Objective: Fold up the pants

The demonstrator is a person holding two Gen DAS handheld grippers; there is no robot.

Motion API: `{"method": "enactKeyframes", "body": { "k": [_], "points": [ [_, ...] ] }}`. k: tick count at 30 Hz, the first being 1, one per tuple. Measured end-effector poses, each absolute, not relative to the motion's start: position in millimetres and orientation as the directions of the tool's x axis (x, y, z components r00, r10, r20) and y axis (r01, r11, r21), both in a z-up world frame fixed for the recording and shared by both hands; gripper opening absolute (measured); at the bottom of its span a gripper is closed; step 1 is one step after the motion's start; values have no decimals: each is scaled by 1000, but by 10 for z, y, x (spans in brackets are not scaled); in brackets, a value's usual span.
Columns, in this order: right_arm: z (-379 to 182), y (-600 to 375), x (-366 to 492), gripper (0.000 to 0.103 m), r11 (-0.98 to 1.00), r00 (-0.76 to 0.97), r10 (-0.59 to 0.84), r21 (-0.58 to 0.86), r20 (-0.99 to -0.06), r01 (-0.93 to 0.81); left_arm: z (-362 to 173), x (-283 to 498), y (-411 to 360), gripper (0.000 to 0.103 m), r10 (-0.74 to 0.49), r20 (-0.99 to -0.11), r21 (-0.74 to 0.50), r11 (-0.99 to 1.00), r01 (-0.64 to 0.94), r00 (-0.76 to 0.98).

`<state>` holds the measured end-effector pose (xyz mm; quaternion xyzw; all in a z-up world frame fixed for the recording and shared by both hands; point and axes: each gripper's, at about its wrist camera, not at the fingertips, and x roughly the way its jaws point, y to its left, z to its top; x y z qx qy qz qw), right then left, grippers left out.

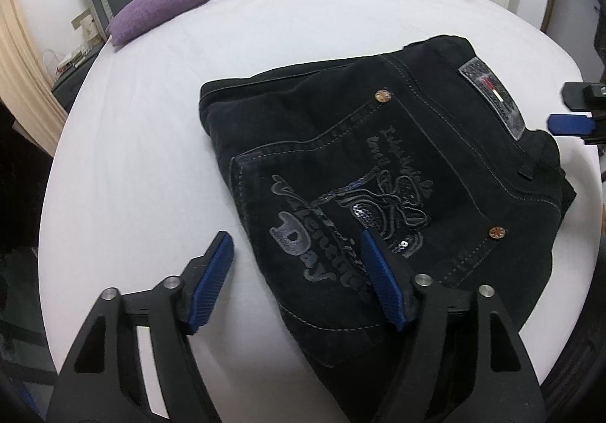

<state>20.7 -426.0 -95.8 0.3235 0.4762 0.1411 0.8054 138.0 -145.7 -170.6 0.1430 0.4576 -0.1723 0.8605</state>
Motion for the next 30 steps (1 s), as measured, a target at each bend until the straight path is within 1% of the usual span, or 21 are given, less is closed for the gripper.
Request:
{"method": "enactKeyframes", "body": {
  "k": [1, 6, 13, 17, 18, 19, 20, 24, 26, 27, 30],
  "points": [
    [-986, -4254, 261, 66, 751, 496, 540, 655, -680, 80, -1700, 1394, -1442, 76, -166, -838, 84, 902, 424, 519],
    [-1210, -4173, 551, 66, 760, 435, 552, 643, -711, 87, -1695, 1459, -1422, 80, -167, -850, 69, 905, 420, 500],
    [-1214, -4241, 665, 65, 764, 450, 540, 639, -711, 93, -1689, 1512, -1413, 81, -166, -854, 64, 908, 414, 494],
    [-1206, -4353, 670, 66, 778, 460, 505, 616, -730, 123, -1679, 1546, -1393, 83, -170, -856, 52, 912, 408, 488],
    [-1220, -4371, 672, 66, 779, 455, 501, 613, -736, 132, -1661, 1558, -1372, 84, -175, -857, 40, 915, 401, 484],
    [-1241, -4381, 678, 66, 780, 448, 499, 609, -742, 140, -1648, 1578, -1352, 89, -177, -859, 30, 919, 393, 480],
    [-1285, -4395, 681, 66, 775, 435, 509, 616, -742, 144, -1632, 1592, -1327, 93, -185, -862, 14, 922, 387, 472],
    [-1355, -4326, 678, 69, 754, 410, 559, 647, -721, 110, -1551, 1641, -1168, 93, -244, -868, -81, 929, 362, 432],
    [-1364, -4281, 689, 77, 744, 407, 578, 661, -707, 92, -1544, 1688, -1072, 93, -269, -871, -131, 933, 334, 412],
    [-1371, -4274, 695, 78, 739, 406, 585, 668, -702, 92, -1557, 1716, -1027, 93, -283, -873, -158, 935, 318, 398],
    [-1399, -4263, 733, 79, 724, 394, 606, 684, -691, 87, -1630, 1806, -913, 94, -340, -878, -254, 928, 273, 338]
  ]
}}
